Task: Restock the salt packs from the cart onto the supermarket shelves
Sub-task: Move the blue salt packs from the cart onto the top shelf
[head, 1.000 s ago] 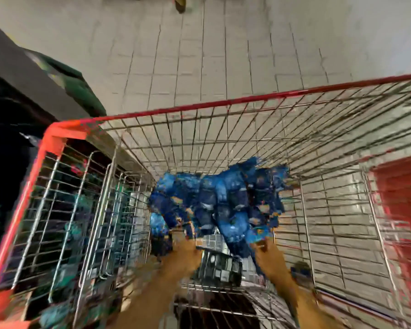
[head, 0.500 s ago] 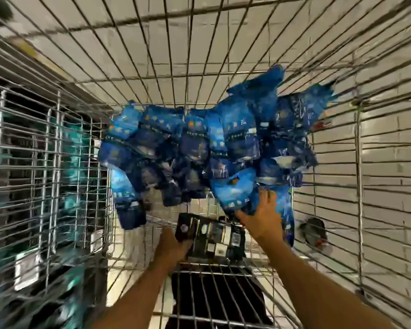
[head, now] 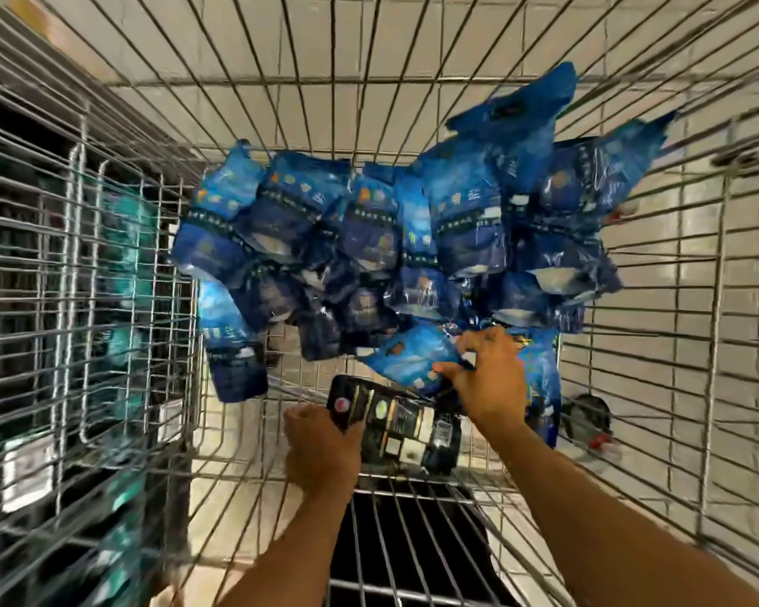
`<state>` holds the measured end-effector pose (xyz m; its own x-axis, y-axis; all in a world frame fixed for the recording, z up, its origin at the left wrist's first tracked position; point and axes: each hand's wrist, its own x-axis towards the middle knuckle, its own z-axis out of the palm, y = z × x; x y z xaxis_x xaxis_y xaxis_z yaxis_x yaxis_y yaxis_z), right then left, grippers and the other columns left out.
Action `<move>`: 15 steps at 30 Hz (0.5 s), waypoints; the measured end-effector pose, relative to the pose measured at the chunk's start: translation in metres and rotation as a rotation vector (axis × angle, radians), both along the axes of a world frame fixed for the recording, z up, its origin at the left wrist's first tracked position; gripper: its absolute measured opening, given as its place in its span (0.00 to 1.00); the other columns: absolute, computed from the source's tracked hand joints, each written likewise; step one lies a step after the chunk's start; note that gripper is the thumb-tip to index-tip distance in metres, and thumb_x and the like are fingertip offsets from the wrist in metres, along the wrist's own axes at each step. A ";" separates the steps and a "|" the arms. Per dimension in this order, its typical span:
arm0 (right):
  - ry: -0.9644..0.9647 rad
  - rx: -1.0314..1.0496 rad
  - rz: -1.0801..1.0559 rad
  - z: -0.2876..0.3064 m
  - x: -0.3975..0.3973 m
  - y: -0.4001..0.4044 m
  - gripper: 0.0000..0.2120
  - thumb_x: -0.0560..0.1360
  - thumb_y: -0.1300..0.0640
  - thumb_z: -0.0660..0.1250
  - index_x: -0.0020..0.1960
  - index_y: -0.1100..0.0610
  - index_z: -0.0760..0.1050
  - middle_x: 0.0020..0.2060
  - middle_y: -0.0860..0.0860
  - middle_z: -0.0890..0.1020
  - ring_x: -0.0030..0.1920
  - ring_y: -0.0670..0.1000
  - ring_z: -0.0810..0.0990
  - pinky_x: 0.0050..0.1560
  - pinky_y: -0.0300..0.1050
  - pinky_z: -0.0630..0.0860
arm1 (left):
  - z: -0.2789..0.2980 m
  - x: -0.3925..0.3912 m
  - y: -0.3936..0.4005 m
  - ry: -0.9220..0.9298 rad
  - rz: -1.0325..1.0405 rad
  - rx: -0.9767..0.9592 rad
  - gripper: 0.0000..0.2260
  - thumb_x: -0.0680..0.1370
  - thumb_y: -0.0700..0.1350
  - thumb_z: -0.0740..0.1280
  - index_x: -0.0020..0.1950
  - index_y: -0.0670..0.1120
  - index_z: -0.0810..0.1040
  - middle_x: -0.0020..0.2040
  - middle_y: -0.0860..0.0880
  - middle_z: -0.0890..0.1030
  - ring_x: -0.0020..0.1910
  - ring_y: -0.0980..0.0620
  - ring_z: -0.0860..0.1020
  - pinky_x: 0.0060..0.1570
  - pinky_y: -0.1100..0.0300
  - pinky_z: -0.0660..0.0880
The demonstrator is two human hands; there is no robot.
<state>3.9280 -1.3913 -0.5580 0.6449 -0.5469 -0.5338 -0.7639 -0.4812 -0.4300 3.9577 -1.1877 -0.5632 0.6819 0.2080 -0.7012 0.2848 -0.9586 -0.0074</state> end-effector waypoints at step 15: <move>0.157 0.093 0.458 0.003 -0.018 0.007 0.22 0.76 0.52 0.71 0.68 0.52 0.73 0.61 0.51 0.76 0.60 0.54 0.75 0.64 0.54 0.75 | -0.008 0.000 0.012 -0.025 -0.120 -0.162 0.10 0.81 0.54 0.61 0.47 0.48 0.75 0.50 0.45 0.76 0.44 0.49 0.74 0.41 0.56 0.69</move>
<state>3.9099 -1.3845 -0.5553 0.7160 -0.1718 -0.6766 -0.5420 -0.7476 -0.3838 3.9578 -1.1757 -0.5708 0.7123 0.0103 -0.7018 0.1667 -0.9738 0.1549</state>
